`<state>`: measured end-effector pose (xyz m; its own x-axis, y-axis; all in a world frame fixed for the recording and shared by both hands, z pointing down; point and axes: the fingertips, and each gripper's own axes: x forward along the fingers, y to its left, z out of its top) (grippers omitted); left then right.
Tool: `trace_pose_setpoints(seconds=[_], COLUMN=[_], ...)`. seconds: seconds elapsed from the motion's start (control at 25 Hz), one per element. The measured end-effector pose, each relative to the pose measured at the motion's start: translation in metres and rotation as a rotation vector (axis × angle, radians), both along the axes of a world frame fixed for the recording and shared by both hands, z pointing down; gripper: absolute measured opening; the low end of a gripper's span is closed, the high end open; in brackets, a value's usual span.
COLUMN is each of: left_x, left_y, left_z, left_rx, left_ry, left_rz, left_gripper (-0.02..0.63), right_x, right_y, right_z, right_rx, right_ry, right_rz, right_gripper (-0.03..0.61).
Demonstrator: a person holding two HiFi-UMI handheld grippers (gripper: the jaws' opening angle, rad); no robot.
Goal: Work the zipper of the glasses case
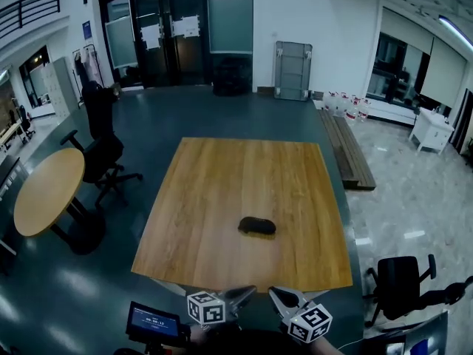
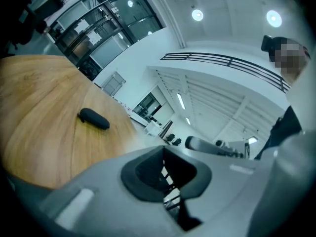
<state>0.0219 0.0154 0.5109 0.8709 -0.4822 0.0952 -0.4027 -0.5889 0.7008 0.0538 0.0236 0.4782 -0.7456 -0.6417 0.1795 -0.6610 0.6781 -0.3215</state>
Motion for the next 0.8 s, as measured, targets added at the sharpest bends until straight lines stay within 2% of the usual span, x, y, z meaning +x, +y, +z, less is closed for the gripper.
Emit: trace_pose_setpoints(seconds=[0.16,0.4,0.6,0.8], left_x=[0.024,0.021,0.024,0.019], left_y=[0.056,0.100,0.105,0.110], left_z=[0.004,0.005,0.001,-0.004], left_rx=[0.009,-0.007,0.073,0.094], left_ry=[-0.024,-0.036,-0.106,-0.108], left_rz=[0.009,-0.061,-0.058,-0.039], left_gripper=[-0.002,-0.002,-0.002,-0.002], right_x=[0.023,0.036,0.040,0.034], right_y=[0.049,0.089,0.101,0.095], right_z=[0.016,0.017,0.014,0.010], right_rx=[-0.034,-0.062,-0.048,-0.041], right_ry=[-0.028,-0.078,-0.097,-0.107], right_rz=[0.003,0.009,0.025,0.050], right_gripper=[0.005,0.005,0.006,0.005])
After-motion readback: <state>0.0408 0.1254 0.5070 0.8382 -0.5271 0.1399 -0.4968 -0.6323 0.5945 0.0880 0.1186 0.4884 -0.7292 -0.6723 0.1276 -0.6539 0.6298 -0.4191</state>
